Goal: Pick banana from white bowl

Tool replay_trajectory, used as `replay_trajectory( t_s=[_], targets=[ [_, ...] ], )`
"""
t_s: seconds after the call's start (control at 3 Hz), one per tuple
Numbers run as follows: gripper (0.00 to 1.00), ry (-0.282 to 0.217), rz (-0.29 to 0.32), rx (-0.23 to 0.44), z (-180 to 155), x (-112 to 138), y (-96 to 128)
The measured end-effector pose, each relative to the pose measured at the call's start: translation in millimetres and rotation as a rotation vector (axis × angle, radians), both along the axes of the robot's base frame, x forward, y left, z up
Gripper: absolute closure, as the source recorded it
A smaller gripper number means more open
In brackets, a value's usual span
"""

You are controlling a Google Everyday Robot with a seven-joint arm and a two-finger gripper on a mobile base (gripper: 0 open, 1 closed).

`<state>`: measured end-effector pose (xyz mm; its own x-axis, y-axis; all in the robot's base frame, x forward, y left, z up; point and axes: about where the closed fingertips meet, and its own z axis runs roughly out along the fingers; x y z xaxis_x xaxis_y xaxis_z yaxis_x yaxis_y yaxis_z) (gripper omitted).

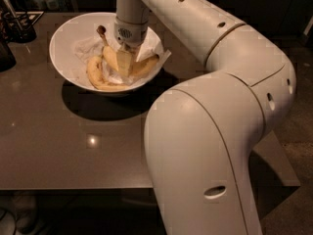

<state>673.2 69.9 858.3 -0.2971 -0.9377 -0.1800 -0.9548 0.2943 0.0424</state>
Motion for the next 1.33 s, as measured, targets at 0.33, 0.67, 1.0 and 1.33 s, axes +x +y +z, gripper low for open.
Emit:
replay_trajectory(
  t_s=[0.33, 0.67, 1.0, 1.33],
  targets=[
    [1.00, -0.011, 0.052, 0.036, 26, -5, -1],
    [1.00, -0.011, 0.054, 0.038, 26, -5, -1],
    [1.00, -0.052, 0.064, 0.043, 40, -9, 3],
    [1.00, -0.053, 0.075, 0.062, 53, -31, -6]
  ],
)
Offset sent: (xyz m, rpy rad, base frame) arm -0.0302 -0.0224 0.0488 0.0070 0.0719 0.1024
